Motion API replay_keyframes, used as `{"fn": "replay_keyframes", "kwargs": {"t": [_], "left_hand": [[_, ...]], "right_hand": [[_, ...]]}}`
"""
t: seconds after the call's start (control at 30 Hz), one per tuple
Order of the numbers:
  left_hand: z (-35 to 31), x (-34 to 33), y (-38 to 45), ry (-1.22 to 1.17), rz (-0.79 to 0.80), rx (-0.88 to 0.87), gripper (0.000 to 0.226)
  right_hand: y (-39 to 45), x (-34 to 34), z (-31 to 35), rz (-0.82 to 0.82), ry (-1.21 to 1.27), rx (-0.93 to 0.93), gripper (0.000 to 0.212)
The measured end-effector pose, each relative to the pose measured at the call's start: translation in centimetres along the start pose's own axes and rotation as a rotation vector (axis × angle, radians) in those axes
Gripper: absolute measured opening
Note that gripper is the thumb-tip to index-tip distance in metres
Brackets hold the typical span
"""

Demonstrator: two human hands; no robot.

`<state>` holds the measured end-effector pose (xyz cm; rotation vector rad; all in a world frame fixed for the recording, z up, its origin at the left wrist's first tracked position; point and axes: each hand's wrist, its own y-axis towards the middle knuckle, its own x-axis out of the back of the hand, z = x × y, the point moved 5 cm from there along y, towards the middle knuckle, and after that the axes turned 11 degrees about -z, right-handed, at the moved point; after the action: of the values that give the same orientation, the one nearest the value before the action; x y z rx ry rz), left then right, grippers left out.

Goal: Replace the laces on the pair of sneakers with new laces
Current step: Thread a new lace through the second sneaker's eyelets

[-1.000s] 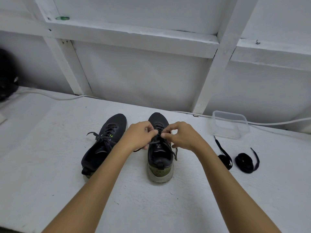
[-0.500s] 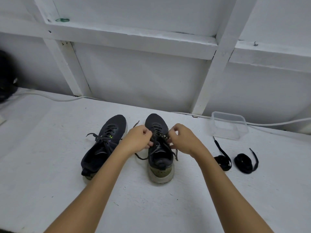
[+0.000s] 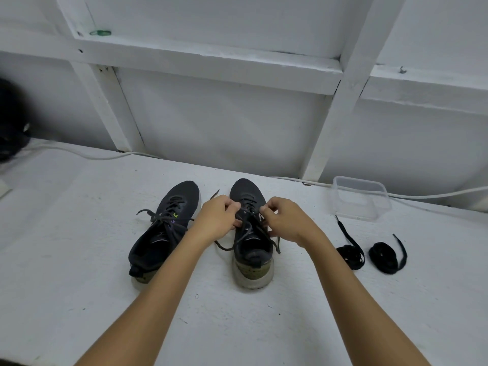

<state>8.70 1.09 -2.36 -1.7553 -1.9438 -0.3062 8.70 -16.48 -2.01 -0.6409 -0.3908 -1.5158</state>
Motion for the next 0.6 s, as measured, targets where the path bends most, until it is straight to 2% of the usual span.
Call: {"fn": "replay_keyframes", "kwargs": {"t": [0.07,0.2,0.33,0.4,0.47,0.53,0.6], "left_hand": [[0.2,-0.1,-0.3,-0.052,-0.04,0.022,0.022],[-0.2,0.1,-0.8,-0.049,-0.078,-0.046,0.014],[-0.7,1.1,-1.9,0.096,-0.179,-0.264,0.008],[-0.9,1.2,-2.7,0.135,-0.196,-0.402,0.006],[-1.0,1.0,-3.0,0.219,-0.193,-0.504,0.009],[-1.0,0.7,-2.9,0.312,-0.159,-0.549,0.014],[-1.2,0.4,-2.9,0.387,-0.107,-0.564,0.019]], "right_hand": [[-0.4,-0.2,-0.3,-0.015,0.064,-0.052,0.017],[-1.0,0.4,-0.2,-0.103,0.175,-0.051,0.011],[-2.9,1.8,0.2,-0.325,0.026,0.153,0.019],[-3.9,1.5,0.5,-0.304,-0.005,0.277,0.018],[-4.4,0.8,0.7,-0.207,-0.105,0.352,0.012],[-4.3,0.5,0.7,-0.154,-0.176,0.371,0.005],[-4.2,0.7,0.8,-0.137,-0.19,0.359,0.01]]}}
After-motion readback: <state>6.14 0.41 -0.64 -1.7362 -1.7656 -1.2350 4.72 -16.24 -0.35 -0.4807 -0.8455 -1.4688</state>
